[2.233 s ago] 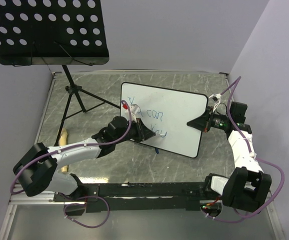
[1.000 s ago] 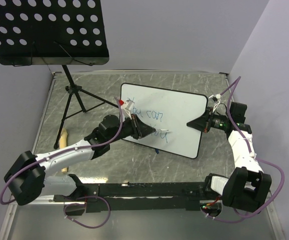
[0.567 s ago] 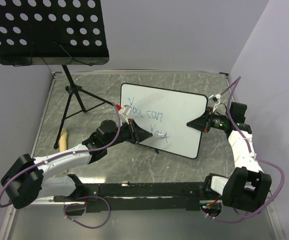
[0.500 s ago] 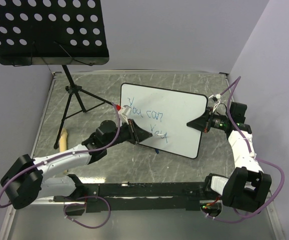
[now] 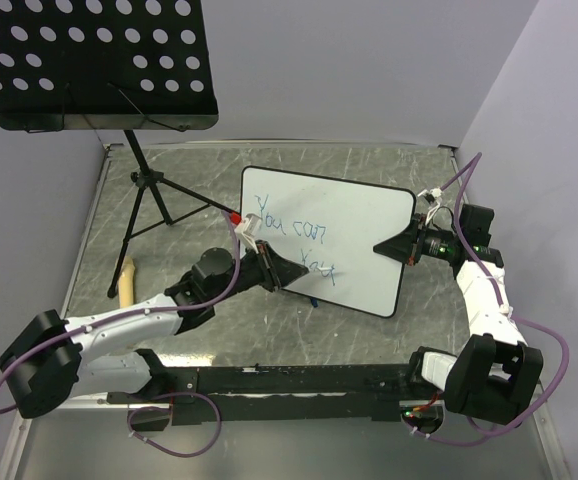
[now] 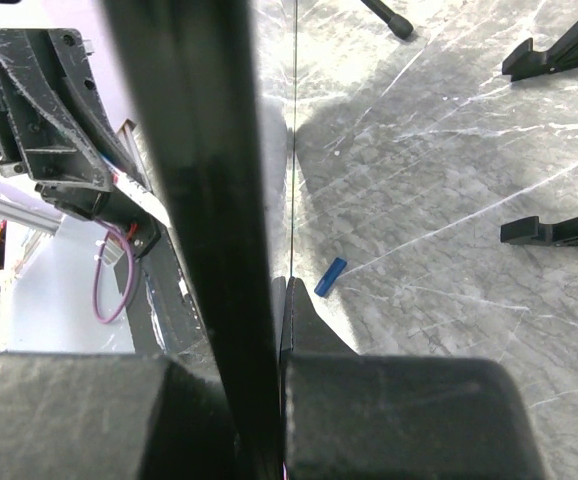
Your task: Write a sentence on the whiteboard
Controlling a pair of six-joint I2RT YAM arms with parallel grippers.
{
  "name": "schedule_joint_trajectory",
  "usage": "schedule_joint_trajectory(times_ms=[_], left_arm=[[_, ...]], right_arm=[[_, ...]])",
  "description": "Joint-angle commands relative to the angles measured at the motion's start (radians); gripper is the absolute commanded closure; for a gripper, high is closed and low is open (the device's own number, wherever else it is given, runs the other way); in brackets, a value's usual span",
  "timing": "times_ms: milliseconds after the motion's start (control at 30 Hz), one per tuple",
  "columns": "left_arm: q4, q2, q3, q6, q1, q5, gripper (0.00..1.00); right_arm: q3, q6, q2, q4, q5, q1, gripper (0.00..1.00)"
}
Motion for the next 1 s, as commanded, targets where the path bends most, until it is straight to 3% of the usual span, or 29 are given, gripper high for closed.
schedule_joint_trajectory(times_ms=[0,267,700,967], left_arm=[[0.063,0.003,0.017,0.008,-0.038,-0.066,0.99],[0.071,0.054,0.048,-0.009,-0.13,-0.172,0.99],[0.114,0.224,0.157,-0.015,-0.188,-0.281,0.99],[0.088,0.235,0.177,0.005,-0.207,-0.359,0.99]], right_arm=[[0.061,0.012,-0.021,0.061,-0.23,0.004,1.0],[0.049,0.039,-0.029,0.091,-0.23,0.004,1.0],[0.034,0.078,-0.046,0.131,-0.227,0.006,1.0],[0.035,0.075,-0.043,0.128,-0.231,0.006,1.0]])
